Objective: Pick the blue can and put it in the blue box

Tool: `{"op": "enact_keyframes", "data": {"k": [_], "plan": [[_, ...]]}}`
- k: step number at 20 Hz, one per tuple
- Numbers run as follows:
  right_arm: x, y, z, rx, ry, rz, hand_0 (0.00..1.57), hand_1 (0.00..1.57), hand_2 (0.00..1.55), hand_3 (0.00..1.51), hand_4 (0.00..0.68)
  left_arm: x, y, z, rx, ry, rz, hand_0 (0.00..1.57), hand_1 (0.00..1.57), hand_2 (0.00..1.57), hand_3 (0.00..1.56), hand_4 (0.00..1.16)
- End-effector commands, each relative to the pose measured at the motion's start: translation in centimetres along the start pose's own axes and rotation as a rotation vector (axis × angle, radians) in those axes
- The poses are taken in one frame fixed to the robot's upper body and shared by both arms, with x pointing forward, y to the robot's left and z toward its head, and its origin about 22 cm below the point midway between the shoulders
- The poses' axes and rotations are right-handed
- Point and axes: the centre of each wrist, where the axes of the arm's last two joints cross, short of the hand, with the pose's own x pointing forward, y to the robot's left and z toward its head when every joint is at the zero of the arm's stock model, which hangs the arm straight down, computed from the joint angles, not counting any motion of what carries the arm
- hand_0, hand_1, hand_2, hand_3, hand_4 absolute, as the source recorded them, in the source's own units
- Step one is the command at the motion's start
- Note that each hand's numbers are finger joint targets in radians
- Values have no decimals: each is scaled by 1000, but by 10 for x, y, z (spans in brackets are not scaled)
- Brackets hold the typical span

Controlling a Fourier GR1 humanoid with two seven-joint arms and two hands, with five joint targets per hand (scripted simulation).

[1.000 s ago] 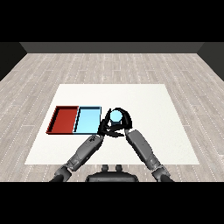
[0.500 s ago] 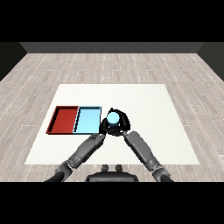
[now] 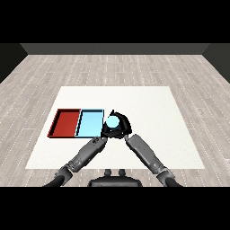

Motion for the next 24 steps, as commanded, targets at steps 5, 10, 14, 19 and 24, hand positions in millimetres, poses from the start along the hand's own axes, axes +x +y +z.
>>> {"op": "enact_keyframes", "data": {"k": [5, 10, 14, 19, 24], "plan": [[0, 11, 6, 21, -12, -64, 1428, 1428, 1462, 1378, 524, -3, -6, -5, 101, 67, -23, 1571, 1571, 1571, 1483, 1138], [-1, 14, -1, 22, -15, -64, 1423, 1423, 1457, 1378, 531, 3, -17, -13, 100, 71, -60, 1571, 1571, 1553, 1456, 1136], [-2, 8, -11, 12, 1, -70, 1433, 1433, 1465, 1382, 531, -9, -11, -8, 133, 42, -79, 1571, 1571, 1559, 1473, 1141], [1, 3, -4, -5, 18, 32, 0, 0, 0, 0, 0, 1, -8, -12, 134, 21, -82, 1571, 1571, 1559, 1466, 1138], [-2, -8, 1, 2, 39, 37, 0, 0, 0, 0, 0, 12, -5, -23, 132, 15, -79, 1571, 1571, 1559, 1466, 1138]]}}
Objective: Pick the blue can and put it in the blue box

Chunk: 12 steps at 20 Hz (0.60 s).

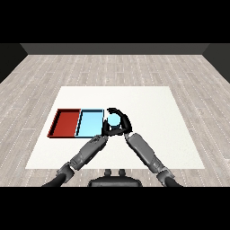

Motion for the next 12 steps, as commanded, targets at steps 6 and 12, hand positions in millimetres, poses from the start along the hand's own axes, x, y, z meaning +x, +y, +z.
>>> {"op": "enact_keyframes", "data": {"k": [6, 12], "plan": [[-1, -1, -9, -12, 8, 6, 0, 0, 0, 0, 0, -5, 8, 14, 49, -12, 15, 1571, 1571, 1570, 1478, 1145], [-1, -29, -8, -128, -15, -75, 0, 0, 0, 0, 0, -2, 5, -6, 44, -8, 13, 1571, 1571, 1571, 1494, 1145]]}}
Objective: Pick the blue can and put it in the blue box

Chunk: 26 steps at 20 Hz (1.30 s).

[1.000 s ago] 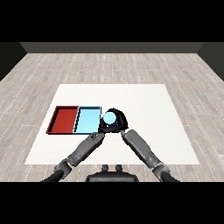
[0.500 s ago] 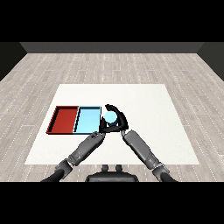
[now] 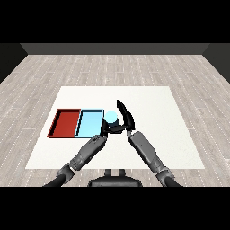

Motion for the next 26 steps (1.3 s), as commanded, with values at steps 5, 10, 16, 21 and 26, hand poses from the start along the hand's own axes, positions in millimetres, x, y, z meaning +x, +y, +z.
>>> {"op": "enact_keyframes", "data": {"k": [5, 10, 16, 21, 26], "plan": [[42, -51, 7, -60, -58, -170, 0, 0, 0, 0, 0, -11, 16, 0, 74, 2, 13, 1571, 1571, 1571, 1481, 1147], [59, -77, 40, -127, -172, -213, 0, 0, 0, 0, 0, -1, 43, -24, 134, -35, -15, 1571, 1571, 1568, 1468, 1139], [45, -134, 65, -269, -176, -190, 0, 0, 0, 0, 0, 25, 100, -49, 201, -14, -111, 1571, 1571, 1562, 1470, 1145], [51, -148, 68, -287, -190, -169, 0, 0, 0, 0, 0, -1, 130, -53, 267, 82, -185, 1571, 1571, 1571, 1479, 1131], [42, -141, 64, -308, -152, -178, 0, 0, 0, 0, 0, -2, 153, -80, 317, 232, -295, 1571, 1571, 1571, 1492, 1102]]}}
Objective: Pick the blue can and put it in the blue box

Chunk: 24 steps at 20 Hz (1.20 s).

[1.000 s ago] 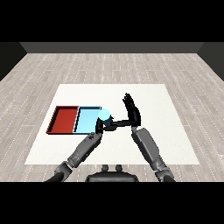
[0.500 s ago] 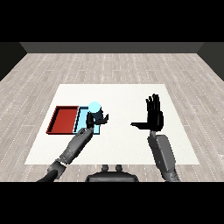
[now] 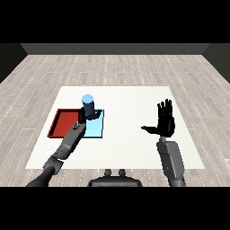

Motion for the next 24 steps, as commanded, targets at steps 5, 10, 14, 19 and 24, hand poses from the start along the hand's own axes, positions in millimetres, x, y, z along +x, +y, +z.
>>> {"op": "enact_keyframes", "data": {"k": [5, 10, 14, 19, 24], "plan": [[-16, -23, -5, -35, 40, 8, 0, 0, 0, 0, 0, -38, 19, -12, 39, 258, -165, 1571, 1571, 1566, 1442, 1019], [-25, -16, -19, -39, 58, 20, 0, 0, 0, 0, 0, -68, 18, 6, 55, 415, -277, 1510, 1510, 1396, 1182, 900], [-28, -26, -10, -38, 56, 33, 0, 0, 0, 0, 0, -107, 18, 41, 13, 565, -311, 954, 954, 869, 811, 926], [-25, -7, -12, -7, 33, -3, 0, 0, 0, 0, 0, -112, 40, 38, -26, 616, -253, 1348, 1348, 1240, 399, 606], [-29, -35, -15, -21, 53, -12, 0, 0, 0, 0, 0, -93, 19, 26, 5, 523, -452, 0, 0, 0, 0, 96]]}}
